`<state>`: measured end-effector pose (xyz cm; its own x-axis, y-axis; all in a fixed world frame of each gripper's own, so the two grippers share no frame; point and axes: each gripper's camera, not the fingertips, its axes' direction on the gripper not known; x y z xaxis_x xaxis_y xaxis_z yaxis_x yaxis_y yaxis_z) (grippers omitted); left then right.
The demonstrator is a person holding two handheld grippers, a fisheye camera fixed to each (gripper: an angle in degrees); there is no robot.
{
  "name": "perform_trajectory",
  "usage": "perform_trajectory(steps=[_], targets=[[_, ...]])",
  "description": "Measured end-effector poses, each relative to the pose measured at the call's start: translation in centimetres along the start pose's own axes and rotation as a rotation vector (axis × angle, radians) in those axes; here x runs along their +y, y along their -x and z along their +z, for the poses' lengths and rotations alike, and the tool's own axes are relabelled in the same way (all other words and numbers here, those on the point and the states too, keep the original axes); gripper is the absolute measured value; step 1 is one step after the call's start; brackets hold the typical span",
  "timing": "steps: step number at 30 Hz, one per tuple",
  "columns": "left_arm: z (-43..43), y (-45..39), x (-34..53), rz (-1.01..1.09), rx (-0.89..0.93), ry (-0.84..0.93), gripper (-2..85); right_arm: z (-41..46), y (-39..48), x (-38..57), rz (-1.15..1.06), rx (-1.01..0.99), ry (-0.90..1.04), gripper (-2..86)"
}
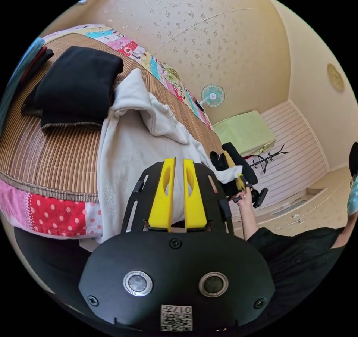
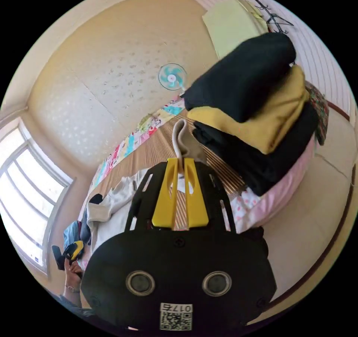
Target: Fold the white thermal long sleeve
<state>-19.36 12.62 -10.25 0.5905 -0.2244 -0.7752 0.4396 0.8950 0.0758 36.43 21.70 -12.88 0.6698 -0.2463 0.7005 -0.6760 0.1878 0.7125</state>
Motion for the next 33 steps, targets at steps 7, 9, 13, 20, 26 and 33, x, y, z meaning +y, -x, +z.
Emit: perform_trajectory(steps=[7,9,13,20,26,33], targets=[[1.8,-1.0,4.3,-0.044,-0.009,0.076,4.7,14.3,35.0,3.1,-0.472,-0.527,0.173,3.4],[2.0,-1.2,5.0,-0.064,-0.007,0.083,4.8,18.3,40.4,7.6,-0.554,-0.602,0.314,3.8],[0.4,-1.3,5.4,-0.048,-0.091,0.041,5.1,20.4,42.2,16.3,-0.616,-0.57,0.402,6.5],[1.8,0.2,1.4,0.029,-0.403,0.084,5.5,20.5,27.3,24.1,-0.607,-0.011,0.442,4.8],[11.7,-0.6,-3.4,0.13,-0.671,0.217,4.9,23.0,20.3,33.3,-0.82,0.345,0.561,1.8],[20.7,-2.5,-11.9,0.283,-0.605,0.279,3.8,32.3,21.1,30.2,-0.812,0.538,0.585,0.5]])
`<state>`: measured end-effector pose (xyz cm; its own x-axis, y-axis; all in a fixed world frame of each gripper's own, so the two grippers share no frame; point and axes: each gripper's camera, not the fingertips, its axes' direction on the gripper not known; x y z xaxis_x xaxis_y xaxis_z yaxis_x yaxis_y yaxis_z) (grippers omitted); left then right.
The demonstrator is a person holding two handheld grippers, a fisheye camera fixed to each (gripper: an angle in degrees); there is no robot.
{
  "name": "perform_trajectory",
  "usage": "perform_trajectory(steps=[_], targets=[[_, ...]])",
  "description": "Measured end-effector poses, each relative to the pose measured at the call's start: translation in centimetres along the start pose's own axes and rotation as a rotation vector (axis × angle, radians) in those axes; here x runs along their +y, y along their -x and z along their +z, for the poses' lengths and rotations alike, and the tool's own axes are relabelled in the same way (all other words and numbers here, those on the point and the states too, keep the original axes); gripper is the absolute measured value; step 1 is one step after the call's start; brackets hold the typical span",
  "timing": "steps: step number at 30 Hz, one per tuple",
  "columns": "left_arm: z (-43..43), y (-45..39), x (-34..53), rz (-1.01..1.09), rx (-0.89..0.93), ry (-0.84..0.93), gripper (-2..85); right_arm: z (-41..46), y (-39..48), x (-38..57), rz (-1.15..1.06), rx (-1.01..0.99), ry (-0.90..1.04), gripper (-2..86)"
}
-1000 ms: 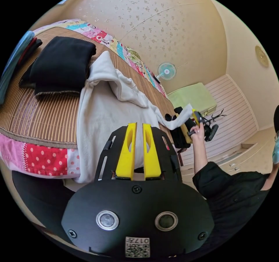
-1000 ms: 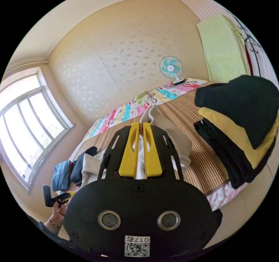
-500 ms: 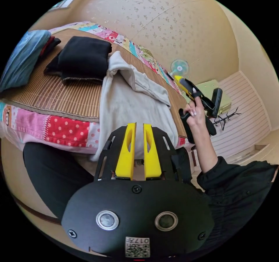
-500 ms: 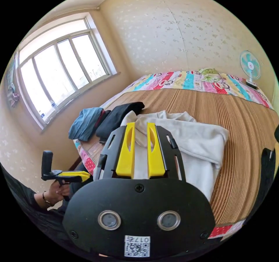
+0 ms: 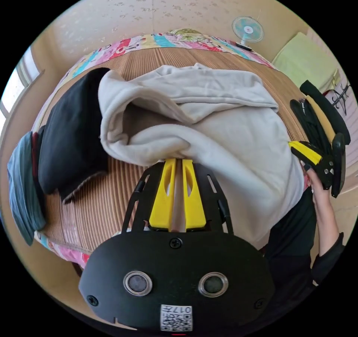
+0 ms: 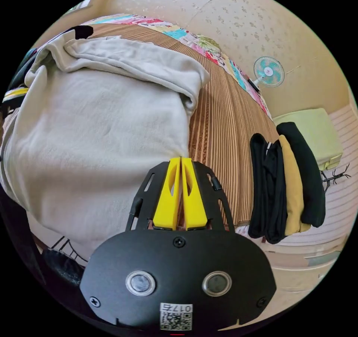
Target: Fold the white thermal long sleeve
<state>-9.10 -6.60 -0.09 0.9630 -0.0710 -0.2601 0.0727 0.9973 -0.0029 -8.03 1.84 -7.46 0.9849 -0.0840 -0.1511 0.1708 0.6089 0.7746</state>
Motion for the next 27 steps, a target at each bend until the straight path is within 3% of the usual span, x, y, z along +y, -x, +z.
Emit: perform_trajectory(steps=[5,8,12,17,23,27], targets=[[0.9,7.7,-2.7,-0.203,0.346,0.008,2.8,3.9,-8.1,-7.3,0.085,-0.26,0.105,0.7],[-3.0,9.9,2.0,-0.201,0.334,-0.138,2.6,1.8,-12.7,-5.2,0.17,-0.462,0.041,1.2],[-7.8,11.4,12.0,-0.218,0.282,-0.184,7.3,-2.2,-16.0,3.8,0.199,-0.53,-0.13,3.5],[-9.8,12.4,18.9,-0.272,0.309,-0.14,11.2,-2.6,-20.5,15.9,0.383,-0.729,-0.018,9.9],[-9.7,11.4,19.6,-0.288,0.213,-0.044,8.3,0.0,-20.8,18.7,0.403,-0.845,0.13,12.0],[-9.6,12.4,19.5,-0.194,0.418,0.037,4.5,0.9,-22.6,19.1,0.418,-0.988,0.118,5.2]])
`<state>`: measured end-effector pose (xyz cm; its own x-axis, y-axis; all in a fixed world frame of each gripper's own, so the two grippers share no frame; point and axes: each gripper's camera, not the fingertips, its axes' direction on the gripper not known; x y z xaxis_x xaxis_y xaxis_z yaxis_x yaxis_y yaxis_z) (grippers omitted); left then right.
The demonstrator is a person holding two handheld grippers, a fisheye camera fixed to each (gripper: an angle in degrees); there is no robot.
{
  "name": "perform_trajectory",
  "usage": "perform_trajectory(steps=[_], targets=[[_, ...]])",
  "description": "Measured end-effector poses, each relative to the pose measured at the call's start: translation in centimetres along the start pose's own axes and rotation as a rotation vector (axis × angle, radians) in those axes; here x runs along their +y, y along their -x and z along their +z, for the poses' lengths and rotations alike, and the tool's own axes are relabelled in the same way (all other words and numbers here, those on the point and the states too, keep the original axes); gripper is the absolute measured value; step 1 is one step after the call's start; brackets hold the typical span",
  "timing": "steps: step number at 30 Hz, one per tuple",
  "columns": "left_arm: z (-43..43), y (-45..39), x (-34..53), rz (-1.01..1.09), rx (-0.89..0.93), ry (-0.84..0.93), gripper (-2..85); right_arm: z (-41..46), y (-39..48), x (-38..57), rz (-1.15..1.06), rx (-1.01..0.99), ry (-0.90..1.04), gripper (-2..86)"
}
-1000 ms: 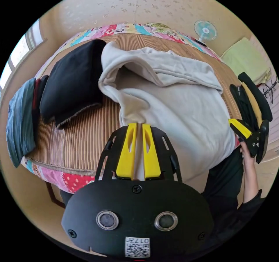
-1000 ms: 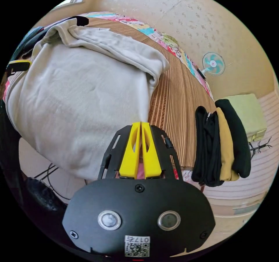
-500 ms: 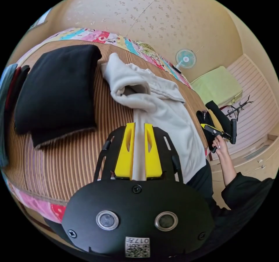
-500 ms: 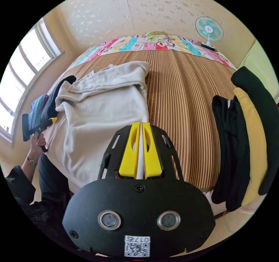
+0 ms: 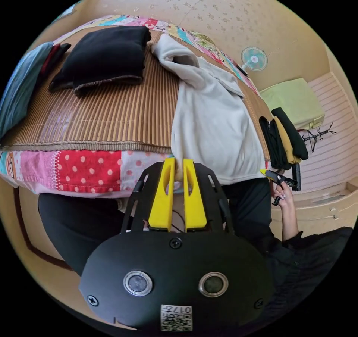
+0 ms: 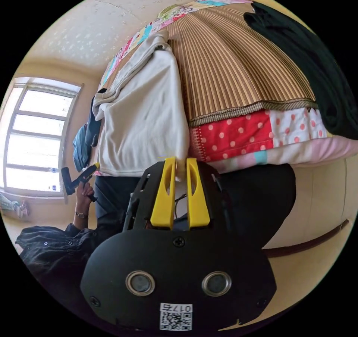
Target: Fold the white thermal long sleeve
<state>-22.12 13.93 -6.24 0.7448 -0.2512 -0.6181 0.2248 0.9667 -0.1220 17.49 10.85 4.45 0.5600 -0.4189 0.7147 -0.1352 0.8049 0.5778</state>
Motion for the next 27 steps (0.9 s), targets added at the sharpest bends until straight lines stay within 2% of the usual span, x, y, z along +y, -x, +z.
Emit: perform_trajectory(steps=[2,4,5,7,10,13,18,22,25,27], targets=[[-1.7,0.4,0.4,0.08,0.243,-0.021,4.2,-4.9,-1.4,1.3,-0.034,-0.226,-0.155,3.9],[-5.1,0.9,1.3,0.161,0.582,-0.105,4.0,-9.6,-3.4,3.0,-0.031,-0.456,-0.322,3.4],[-6.0,1.0,1.6,0.178,0.649,-0.133,3.9,-12.5,-4.3,4.2,-0.03,-0.535,-0.413,3.1],[-9.0,1.3,3.0,0.201,0.805,-0.208,3.9,-16.5,-3.8,5.5,-0.091,-0.53,-0.46,2.8],[-11.8,1.2,4.9,0.212,0.908,-0.23,3.9,-22.1,-0.2,8.3,-0.274,-0.534,-0.511,2.6],[-14.3,1.5,5.6,0.158,0.838,-0.291,3.9,-25.5,4.2,9.9,-0.414,-0.519,-0.507,2.5],[-14.2,0.7,-1.5,0.099,0.613,-0.362,3.9,-23.6,9.0,3.4,-0.36,-0.166,-0.439,2.7],[-11.0,0.5,-14.1,-0.061,0.425,-0.408,4.2,-19.0,10.0,-10.2,-0.282,-0.036,-0.466,3.4],[-7.0,1.1,-22.5,-0.141,0.218,-0.348,6.4,-13.4,10.3,-20.9,-0.208,0.102,-0.368,4.7],[-5.8,0.8,-23.8,-0.158,0.179,-0.369,9.4,-11.0,11.4,-23.7,-0.178,0.131,-0.315,6.5]])
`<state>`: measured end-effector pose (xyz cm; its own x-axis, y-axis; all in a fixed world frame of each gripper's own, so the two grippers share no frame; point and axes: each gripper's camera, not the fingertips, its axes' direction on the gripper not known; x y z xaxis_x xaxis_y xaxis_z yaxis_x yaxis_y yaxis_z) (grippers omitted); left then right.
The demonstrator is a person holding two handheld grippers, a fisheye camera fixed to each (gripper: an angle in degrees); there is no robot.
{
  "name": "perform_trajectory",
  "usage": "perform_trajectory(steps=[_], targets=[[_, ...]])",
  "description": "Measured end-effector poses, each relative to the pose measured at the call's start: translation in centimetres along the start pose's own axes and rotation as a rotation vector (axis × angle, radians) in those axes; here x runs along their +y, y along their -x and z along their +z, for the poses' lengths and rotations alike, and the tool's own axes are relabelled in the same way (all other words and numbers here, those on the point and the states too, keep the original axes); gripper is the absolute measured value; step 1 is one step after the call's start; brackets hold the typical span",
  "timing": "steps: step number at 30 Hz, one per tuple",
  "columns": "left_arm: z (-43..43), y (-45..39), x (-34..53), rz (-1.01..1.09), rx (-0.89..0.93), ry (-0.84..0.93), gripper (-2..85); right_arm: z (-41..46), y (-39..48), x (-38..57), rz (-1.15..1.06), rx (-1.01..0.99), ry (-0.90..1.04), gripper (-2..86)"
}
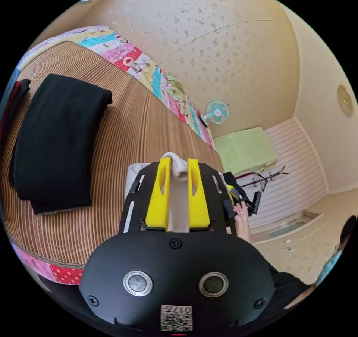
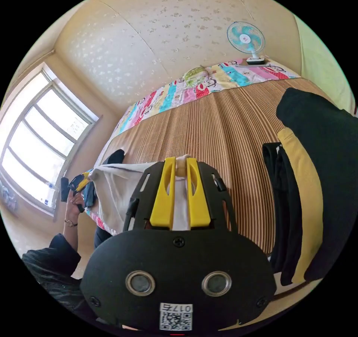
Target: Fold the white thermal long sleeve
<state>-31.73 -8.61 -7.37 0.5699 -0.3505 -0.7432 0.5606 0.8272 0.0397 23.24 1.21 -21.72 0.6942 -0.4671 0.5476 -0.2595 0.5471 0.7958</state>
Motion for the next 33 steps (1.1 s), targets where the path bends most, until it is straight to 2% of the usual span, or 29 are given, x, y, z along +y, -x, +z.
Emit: perform_trajectory(steps=[3,5,6,8,9,10,11,12,14,15,16,18,20,23,25,28,30,33], targets=[[1.3,-1.7,2.6,0.108,-0.054,-0.023,10.0,0.8,4.4,1.8,-0.102,0.028,-0.057,8.3],[3.5,-2.2,5.5,0.182,-0.138,0.044,10.0,3.4,6.4,5.5,-0.145,0.135,-0.034,6.9],[5.7,-1.8,7.5,0.208,-0.222,0.131,10.0,4.4,6.6,6.5,-0.16,0.168,-0.018,6.3],[8.1,-0.1,10.2,0.223,-0.403,0.214,9.4,10.3,5.6,10.2,-0.21,0.398,0.117,4.0],[8.1,0.9,11.8,0.246,-0.476,0.181,8.4,12.1,4.9,11.0,-0.224,0.472,0.171,3.4],[6.8,1.6,13.0,0.266,-0.47,0.124,6.7,14.4,4.0,12.8,-0.305,0.523,0.201,2.3],[6.1,1.9,13.4,0.254,-0.474,0.099,5.8,14.1,4.0,14.2,-0.357,0.525,0.104,1.6],[4.6,2.6,14.0,0.211,-0.491,0.066,9.5,14.0,4.0,14.3,-0.36,0.533,0.104,1.4],[2.6,3.7,15.1,0.181,-0.405,0.052,12.0,13.5,4.8,12.8,-0.304,0.57,0.158,0.8],[1.6,4.5,16.0,0.164,-0.282,0.061,12.2,13.1,5.1,12.5,-0.281,0.576,0.148,0.8],[1.3,5.6,16.8,0.117,-0.181,0.082,12.0,12.1,5.9,12.0,-0.244,0.575,0.106,0.7],[1.8,7.4,18.1,0.005,-0.105,0.141,12.9,10.2,7.2,11.9,-0.212,0.52,0.027,0.6],[2.6,9.1,19.4,-0.103,-0.035,0.162,14.0,8.1,9.1,12.6,-0.197,0.347,-0.082,0.7],[3.8,11.0,21.0,-0.263,0.062,0.079,14.8,7.8,11.1,14.1,-0.206,0.15,-0.163,0.8],[5.1,11.1,20.9,-0.328,0.066,0.056,12.1,9.5,12.0,15.0,-0.257,0.113,-0.14,0.8],[6.2,7.6,19.1,-0.234,0.08,-0.001,7.3,16.2,11.8,15.4,-0.301,0.321,0.141,0.8],[7.2,3.7,17.6,-0.095,0.121,-0.044,6.5,15.0,11.6,16.3,-0.335,0.317,0.042,0.8],[11.3,-5.7,15.7,0.18,0.145,-0.007,6.0,11.8,10.0,15.4,-0.273,0.313,0.08,0.8]])
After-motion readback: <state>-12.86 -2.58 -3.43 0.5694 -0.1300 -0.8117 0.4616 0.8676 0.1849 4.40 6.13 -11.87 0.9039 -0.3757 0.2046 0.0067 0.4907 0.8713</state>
